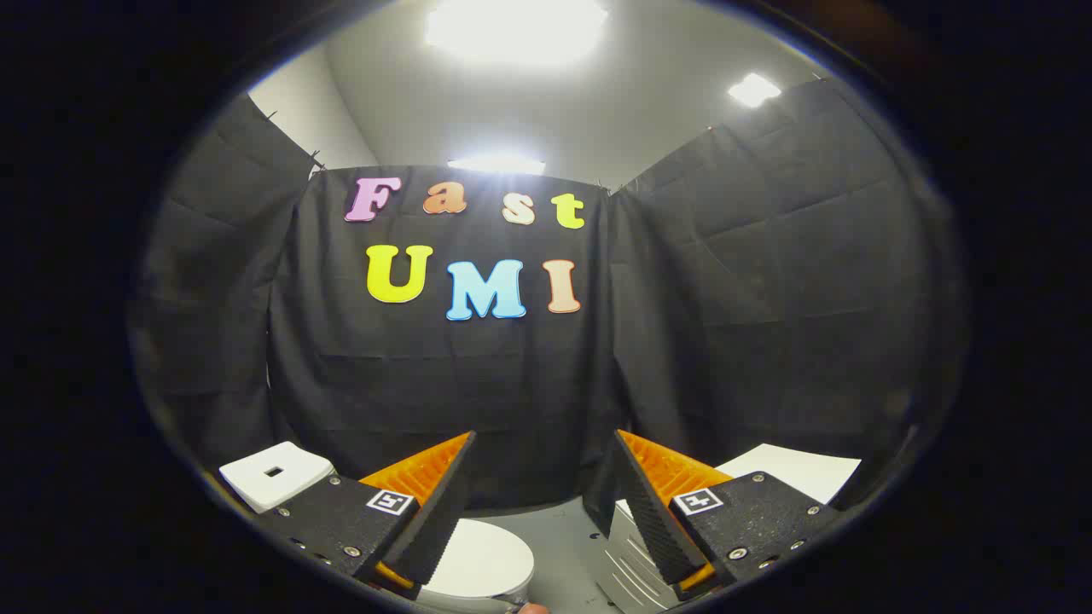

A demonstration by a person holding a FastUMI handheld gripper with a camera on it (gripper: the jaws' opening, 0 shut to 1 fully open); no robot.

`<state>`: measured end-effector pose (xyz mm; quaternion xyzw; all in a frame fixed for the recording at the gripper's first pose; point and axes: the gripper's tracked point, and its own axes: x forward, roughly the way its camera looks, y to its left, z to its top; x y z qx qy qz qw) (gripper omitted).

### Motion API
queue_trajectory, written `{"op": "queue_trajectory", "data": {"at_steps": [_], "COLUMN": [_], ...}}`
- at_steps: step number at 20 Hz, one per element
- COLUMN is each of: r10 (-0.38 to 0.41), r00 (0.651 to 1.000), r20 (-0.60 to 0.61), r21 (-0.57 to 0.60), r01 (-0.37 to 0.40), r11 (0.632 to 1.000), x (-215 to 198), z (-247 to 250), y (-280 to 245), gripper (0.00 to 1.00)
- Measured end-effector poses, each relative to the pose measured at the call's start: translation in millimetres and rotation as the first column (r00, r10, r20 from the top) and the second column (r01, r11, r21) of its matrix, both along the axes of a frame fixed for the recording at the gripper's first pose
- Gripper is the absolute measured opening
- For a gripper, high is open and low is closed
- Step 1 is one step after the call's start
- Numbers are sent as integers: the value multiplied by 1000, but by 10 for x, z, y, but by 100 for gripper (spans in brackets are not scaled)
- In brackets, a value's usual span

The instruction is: Open the toilet lid.

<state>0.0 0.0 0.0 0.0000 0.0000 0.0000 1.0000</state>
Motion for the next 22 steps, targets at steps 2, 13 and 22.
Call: {"op": "queue_trajectory", "data": {"at_steps": [2, 13, 22], "r10": [6, 3, 17], "r00": [1000, 1000, 999], "r20": [-2, -2, -29], "r21": [-4, 29, 54], "r01": [-6, -3, -15], "r11": [1000, 1000, 998], "x": [1, 48, 164], "z": [-5, -43, -252], "y": [12, 12, 129], "gripper": [95, 95, 94]}}
